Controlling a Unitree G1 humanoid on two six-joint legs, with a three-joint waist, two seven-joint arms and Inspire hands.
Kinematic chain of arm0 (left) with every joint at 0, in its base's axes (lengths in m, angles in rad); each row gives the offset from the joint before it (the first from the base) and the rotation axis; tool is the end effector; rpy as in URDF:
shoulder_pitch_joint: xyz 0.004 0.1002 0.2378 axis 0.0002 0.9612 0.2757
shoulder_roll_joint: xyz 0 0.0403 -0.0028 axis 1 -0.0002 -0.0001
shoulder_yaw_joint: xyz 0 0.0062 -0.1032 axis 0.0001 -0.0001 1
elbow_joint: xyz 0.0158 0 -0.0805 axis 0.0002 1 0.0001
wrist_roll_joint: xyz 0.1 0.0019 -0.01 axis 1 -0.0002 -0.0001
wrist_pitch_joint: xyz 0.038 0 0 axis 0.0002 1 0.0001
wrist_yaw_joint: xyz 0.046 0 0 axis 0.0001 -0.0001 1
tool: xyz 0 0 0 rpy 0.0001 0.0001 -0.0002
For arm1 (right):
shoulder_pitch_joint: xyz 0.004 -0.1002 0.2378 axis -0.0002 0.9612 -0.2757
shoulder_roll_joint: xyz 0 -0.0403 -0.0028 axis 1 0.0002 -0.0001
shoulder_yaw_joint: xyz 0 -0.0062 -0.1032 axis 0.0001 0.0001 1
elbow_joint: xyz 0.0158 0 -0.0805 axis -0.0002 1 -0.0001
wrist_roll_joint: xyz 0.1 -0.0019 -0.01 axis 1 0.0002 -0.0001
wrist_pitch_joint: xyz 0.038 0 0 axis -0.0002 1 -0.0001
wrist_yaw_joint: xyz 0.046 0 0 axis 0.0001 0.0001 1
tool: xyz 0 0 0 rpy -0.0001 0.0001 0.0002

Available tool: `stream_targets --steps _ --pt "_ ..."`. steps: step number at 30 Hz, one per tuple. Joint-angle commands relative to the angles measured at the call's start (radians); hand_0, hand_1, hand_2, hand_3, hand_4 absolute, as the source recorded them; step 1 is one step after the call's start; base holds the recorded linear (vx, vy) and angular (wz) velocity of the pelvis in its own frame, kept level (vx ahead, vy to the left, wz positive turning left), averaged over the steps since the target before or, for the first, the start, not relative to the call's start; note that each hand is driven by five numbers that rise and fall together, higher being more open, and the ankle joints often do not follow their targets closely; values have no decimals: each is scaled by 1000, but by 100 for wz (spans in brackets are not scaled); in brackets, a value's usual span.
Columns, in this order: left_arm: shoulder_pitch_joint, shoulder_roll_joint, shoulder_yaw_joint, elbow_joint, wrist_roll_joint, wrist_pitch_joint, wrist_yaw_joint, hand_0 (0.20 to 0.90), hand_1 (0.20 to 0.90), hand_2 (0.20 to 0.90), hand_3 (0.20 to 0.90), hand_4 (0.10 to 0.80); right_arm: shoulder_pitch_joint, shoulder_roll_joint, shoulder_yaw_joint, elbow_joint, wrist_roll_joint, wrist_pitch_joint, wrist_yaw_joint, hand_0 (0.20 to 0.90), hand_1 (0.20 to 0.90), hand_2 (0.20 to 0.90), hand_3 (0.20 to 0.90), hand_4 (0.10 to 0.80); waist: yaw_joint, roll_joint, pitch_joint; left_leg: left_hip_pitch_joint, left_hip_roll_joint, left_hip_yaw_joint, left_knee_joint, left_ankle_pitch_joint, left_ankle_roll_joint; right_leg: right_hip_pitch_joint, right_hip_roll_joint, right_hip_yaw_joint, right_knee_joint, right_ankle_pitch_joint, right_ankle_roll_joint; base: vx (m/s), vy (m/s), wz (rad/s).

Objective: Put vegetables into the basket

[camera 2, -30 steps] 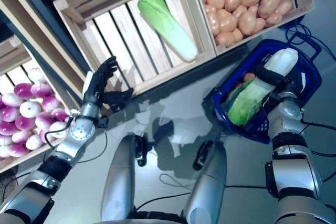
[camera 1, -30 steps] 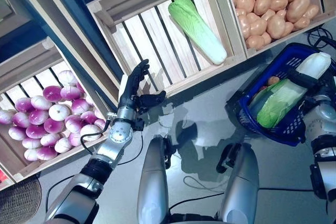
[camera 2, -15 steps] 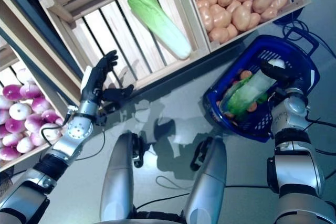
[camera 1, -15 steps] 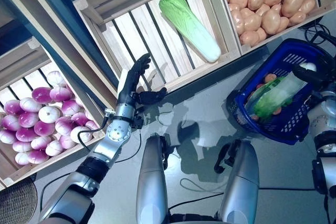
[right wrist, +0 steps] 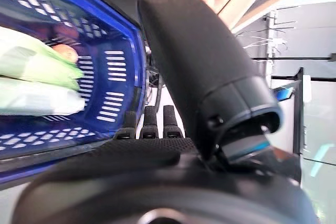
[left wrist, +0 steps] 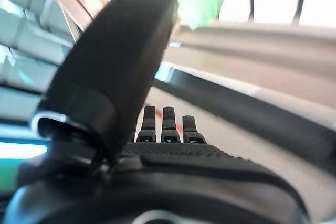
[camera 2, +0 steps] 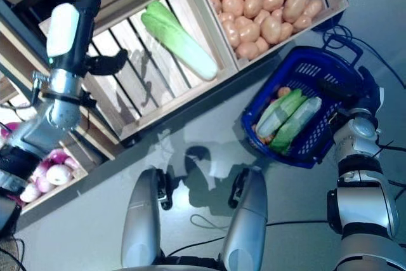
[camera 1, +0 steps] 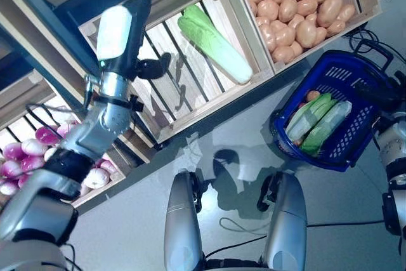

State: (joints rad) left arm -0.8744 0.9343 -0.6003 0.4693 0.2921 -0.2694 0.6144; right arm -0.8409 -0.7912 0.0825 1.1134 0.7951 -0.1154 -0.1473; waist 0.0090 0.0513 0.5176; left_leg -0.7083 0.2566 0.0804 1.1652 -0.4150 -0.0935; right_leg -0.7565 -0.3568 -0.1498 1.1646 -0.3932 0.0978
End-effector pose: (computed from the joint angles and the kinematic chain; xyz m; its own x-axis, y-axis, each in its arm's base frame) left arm 0.3149 0.2370 0.2059 0.6938 -0.2525 0.6744 -0.5814 0.3562 0.7315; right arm 0.3019 -0.3454 0.1585 0.8090 -0.5877 0.0092 0.5813 0.8022 0.1362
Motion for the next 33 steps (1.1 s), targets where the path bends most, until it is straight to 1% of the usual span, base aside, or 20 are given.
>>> stream_targets --steps 1,2,3,4,6,8,10,11,13,16,18,23,27,31,33 --pt "-113 51 -60 42 189 26 130 900 900 900 900 800 -39 -42 38 -27 20 -90 13 900 900 900 900 800 -16 -29 -139 38 29 7 -123 39 -18 65 -39 27 -80 49 12 90 31 -7" --pt "-141 55 -93 63 210 35 129 900 900 900 900 800 -43 -38 53 -27 17 -92 20 900 900 900 900 800 -23 -27 -141 44 34 3 -110 12 -26 70 -40 33 -67 27 23 -9 47 -2" --pt "-211 56 -164 112 264 59 124 900 900 900 900 800 -54 -31 73 -29 15 -93 40 900 900 900 900 800 -31 -30 -139 27 39 9 -117 39 -19 53 -40 35 -79 54 17 48 56 -3" --pt "-246 50 -206 152 284 64 120 900 900 900 900 800 -59 -27 91 -26 21 -91 60 900 900 900 900 800 -38 -31 -140 28 43 4 -98 10 -29 53 -40 45 -62 30 29 -37 63 -4" --pt "-309 36 -279 209 319 81 96 900 900 900 900 800 -79 -22 127 -24 31 -87 80 900 900 900 900 800 -53 -33 -139 15 49 6 -92 11 -29 39 -38 54 -64 36 33 -15 63 -12" --pt "-389 7 -381 285 335 97 34 900 900 900 900 800 -105 -17 162 -8 57 -82 103 900 900 900 900 800 -71 -35 -138 -2 53 10 -88 11 -31 21 -32 66 -70 46 39 -69 74 -22" --pt "-431 -17 -437 338 334 100 -7 900 900 900 900 800 -119 -14 181 12 73 -83 116 900 900 900 900 800 -84 -34 -136 -12 56 16 -82 9 -31 11 -29 71 -72 50 43 -58 61 -20" --pt "-458 -32 -477 367 322 112 -42 900 900 900 900 800 -129 -10 194 27 81 -84 122 900 900 900 900 800 -92 -35 -134 -19 58 20 -78 8 -31 3 -27 75 -75 55 46 -47 60 -7" --pt "-480 -55 -511 411 308 120 -76 900 900 900 900 800 -139 -6 207 39 89 -81 132 900 900 900 900 800 -103 -36 -131 -26 61 24 -73 4 -31 -4 -26 79 -80 60 51 -38 63 -15" --pt "-503 -77 -548 462 294 133 -125 900 900 900 900 800 -146 -2 215 56 101 -81 142 900 900 900 900 800 -117 -38 -126 -43 67 27 -53 -5 -35 -19 -26 88 -80 67 59 -29 45 -17" --pt "-512 -90 -561 494 278 137 -130 900 900 900 900 800 -149 -1 217 66 116 -83 147 900 900 900 900 800 -124 -40 -123 -53 69 29 -45 -10 -36 -29 -24 94 -81 70 63 -27 24 -11" --pt "-528 -115 -569 556 299 131 -91 900 900 900 900 800 -141 -6 207 76 126 -93 165 900 900 900 900 800 -139 -45 -114 -85 80 32 -19 -21 -42 -55 -27 104 -81 80 72 -27 9 -4" --pt "-542 -128 -569 589 314 167 -56 900 900 900 900 800 -140 -10 207 73 129 -99 179 900 900 900 900 800 -148 -51 -104 -123 92 31 14 -32 -47 -88 -31 112 -66 83 79 -48 12 -7" --pt "-554 -138 -564 612 342 186 -2 900 900 900 900 800 -130 -12 202 61 142 -93 187 900 900 900 900 800 -155 -56 -97 -154 105 29 42 -44 -51 -114 -39 116 -55 87 84 -48 7 -7" --pt "-558 -141 -561 615 347 192 0 900 900 900 900 800 -120 -11 194 60 145 -96 195 900 900 900 900 800 -157 -58 -93 -170 110 26 57 -50 -53 -126 -43 117 -48 87 86 -37 12 -8"
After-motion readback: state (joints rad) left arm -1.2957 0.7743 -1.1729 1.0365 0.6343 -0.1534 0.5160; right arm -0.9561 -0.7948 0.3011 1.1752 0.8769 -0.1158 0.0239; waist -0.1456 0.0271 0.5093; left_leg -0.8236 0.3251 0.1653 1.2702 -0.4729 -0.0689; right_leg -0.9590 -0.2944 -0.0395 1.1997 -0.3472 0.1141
